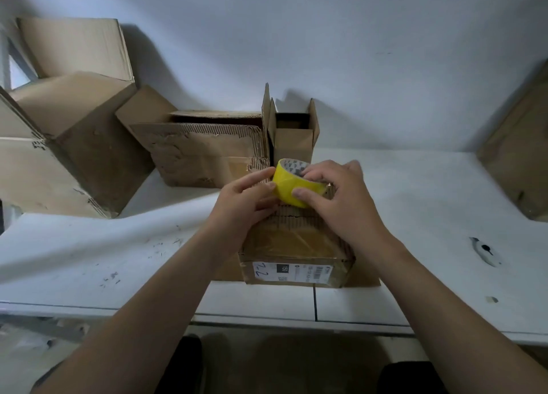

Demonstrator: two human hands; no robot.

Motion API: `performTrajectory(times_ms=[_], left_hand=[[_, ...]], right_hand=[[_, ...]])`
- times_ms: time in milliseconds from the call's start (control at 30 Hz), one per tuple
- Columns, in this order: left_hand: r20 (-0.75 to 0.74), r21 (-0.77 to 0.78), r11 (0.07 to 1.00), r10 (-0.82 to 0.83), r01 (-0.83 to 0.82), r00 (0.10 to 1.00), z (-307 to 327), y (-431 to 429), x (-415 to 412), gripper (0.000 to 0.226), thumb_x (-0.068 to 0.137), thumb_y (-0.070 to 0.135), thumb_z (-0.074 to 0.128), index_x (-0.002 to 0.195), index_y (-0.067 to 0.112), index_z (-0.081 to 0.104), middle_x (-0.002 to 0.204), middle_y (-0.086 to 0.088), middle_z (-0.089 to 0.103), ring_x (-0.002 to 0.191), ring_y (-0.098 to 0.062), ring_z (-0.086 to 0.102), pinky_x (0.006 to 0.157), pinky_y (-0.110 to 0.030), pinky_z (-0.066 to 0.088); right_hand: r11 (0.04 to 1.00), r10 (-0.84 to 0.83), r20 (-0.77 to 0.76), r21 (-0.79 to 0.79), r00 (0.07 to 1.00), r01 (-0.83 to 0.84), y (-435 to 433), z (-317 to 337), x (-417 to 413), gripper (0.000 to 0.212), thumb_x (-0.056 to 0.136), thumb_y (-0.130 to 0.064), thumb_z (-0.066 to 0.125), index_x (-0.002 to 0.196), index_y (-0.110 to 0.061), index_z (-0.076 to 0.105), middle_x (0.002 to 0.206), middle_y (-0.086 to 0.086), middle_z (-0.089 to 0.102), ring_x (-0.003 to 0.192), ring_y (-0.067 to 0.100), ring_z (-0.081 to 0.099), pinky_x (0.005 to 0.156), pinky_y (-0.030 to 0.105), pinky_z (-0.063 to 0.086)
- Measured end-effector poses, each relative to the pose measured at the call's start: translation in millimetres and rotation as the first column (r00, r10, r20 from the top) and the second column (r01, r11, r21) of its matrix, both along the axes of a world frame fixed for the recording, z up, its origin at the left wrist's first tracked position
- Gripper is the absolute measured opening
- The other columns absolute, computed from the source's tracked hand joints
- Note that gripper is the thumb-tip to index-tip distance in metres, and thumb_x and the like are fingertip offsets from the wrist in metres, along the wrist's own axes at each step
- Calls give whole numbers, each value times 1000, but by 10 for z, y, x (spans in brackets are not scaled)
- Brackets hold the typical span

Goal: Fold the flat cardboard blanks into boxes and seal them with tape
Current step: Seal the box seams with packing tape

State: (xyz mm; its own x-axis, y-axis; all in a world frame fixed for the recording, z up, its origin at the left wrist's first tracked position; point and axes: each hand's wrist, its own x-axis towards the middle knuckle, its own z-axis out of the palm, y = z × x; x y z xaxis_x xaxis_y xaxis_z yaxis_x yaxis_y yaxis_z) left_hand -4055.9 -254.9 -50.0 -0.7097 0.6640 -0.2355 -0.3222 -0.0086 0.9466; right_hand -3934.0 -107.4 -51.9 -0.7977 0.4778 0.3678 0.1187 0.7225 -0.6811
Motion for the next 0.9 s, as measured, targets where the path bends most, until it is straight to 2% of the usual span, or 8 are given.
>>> performTrajectory(times_ms=[133, 233, 367, 433, 533, 700, 800, 900], left_hand=[[-216, -27, 995, 86, -94, 973, -18, 53, 130, 20, 96, 16, 66, 108, 27, 78, 109, -3, 74, 102, -20, 72, 83, -31, 61], [-278, 6, 995, 101, -103, 955, 8, 64, 187, 14, 95, 15, 69, 98, 21, 81, 106, -7, 73, 99, -22, 72, 78, -34, 61], [-235, 12, 998, 64, -63, 970, 87, 36, 214, 13, 93, 20, 71, 100, 12, 78, 100, -10, 76, 94, -21, 75, 79, -34, 62], [-248, -6, 998, 53, -57, 967, 79, 31, 209, 18, 91, 24, 73, 100, 9, 77, 96, -11, 77, 91, -23, 76, 78, -34, 61], [-270, -107, 990, 56, -88, 961, 43, 41, 200, 18, 90, 30, 74, 95, 13, 79, 87, -8, 78, 87, -25, 76, 83, -40, 62], [-351, -236, 964, 36, -125, 936, -25, 92, 185, 17, 94, 36, 70, 93, 22, 79, 85, 1, 78, 88, -17, 74, 81, -36, 61], [-263, -220, 963, 95, -156, 960, -46, 117, 141, 15, 97, 26, 67, 95, 15, 77, 82, -2, 78, 84, -15, 76, 89, -39, 61], [-280, -231, 961, 85, -153, 956, -68, 121, 117, 17, 100, 20, 62, 90, 15, 75, 77, -2, 78, 78, -14, 76, 88, -38, 61]], right_hand=[[995, -67, -25, -72, 997, 65, -3, 97, 40, 16, 84, -46, 76, 88, -48, 60, 100, -12, 36, 103, 9, 44, 81, 16, 43], [997, -63, -47, -52, 997, 60, -9, 142, 50, 13, 86, -48, 74, 84, -44, 62, 98, -9, 52, 101, 14, 51, 84, 32, 47], [995, -47, -49, -87, 998, 42, -56, 202, 26, 15, 88, -52, 70, 81, -43, 61, 84, -20, 64, 95, 17, 60, 84, 51, 53], [995, -37, -30, -94, 999, 34, -52, 236, -1, 14, 87, -54, 71, 89, -42, 62, 88, -19, 64, 98, 19, 61, 83, 49, 54], [972, -32, 57, -229, 998, 45, 17, 305, -2, 46, 85, -55, 72, 123, -45, 48, 98, -4, 65, 96, 16, 63, 70, 30, 52], [943, 62, 23, -329, 998, -51, 156, 213, 27, 42, 90, -50, 68, 124, -38, 47, 81, -6, 57, 69, 3, 59, 62, 23, 47], [939, 184, -29, -292, 983, -184, 226, 69, 127, 59, 75, -41, 87, 122, -43, 53, 113, -11, 58, 99, 6, 62, 75, 25, 56], [960, 235, 12, -159, 972, -230, 316, -65, 194, 65, 84, -20, 81, 137, -43, 51, 128, -14, 53, 113, 4, 55, 85, 23, 53]])
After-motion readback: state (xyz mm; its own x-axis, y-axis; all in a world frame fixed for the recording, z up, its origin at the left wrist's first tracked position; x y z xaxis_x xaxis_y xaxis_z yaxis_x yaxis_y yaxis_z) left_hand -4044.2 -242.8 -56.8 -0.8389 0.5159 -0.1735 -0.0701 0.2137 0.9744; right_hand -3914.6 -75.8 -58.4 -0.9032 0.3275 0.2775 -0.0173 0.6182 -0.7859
